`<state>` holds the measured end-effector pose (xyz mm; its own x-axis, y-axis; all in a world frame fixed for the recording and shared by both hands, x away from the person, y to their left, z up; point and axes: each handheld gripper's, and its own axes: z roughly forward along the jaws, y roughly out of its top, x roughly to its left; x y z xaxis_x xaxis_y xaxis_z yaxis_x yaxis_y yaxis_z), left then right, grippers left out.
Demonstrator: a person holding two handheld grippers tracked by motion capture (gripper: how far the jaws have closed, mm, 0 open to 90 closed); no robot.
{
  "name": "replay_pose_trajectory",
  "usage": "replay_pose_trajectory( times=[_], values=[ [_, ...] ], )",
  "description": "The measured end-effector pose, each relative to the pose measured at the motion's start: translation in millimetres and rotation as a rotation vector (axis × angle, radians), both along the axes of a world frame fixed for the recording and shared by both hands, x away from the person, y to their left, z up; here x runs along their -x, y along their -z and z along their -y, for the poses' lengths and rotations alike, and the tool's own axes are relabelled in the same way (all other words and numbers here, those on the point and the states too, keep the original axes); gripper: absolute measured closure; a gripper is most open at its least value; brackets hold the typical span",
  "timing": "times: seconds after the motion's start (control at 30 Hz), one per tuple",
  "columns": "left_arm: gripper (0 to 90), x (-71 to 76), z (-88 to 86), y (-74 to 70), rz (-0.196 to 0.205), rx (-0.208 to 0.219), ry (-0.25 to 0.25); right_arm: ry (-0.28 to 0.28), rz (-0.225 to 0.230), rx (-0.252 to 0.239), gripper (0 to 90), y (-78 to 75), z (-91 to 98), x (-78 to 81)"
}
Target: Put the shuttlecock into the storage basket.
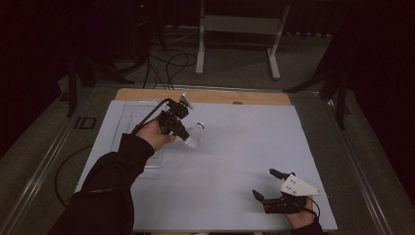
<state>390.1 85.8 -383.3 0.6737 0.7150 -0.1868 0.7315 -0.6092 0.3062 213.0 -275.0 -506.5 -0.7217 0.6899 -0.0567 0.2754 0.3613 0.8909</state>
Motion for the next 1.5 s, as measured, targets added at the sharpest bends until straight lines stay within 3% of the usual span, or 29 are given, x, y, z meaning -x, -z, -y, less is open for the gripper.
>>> replay_pose_trajectory(
  times=[0.37,0.77,1.07,1.5],
  values=[
    [90.0,-4.6,-18.2,-9.3,0.021,-0.007,-0.041,0.001,0.005,-0.003,8.4,-0.3,-0.5,0.6],
    [90.0,-9.4,-56.2,-17.1,0.044,-0.004,-0.131,-0.005,-0.002,-0.002,8.4,0.7,-1.1,-0.1],
    [90.0,-10.5,-78.2,-16.8,0.040,-0.006,-0.184,-0.001,0.000,-0.003,8.4,0.5,-0.8,0.2],
    [90.0,-18.2,-110.6,-4.9,0.020,-0.022,-0.286,0.000,-0.003,-0.001,8.4,1.1,-1.5,-0.4]
  ],
)
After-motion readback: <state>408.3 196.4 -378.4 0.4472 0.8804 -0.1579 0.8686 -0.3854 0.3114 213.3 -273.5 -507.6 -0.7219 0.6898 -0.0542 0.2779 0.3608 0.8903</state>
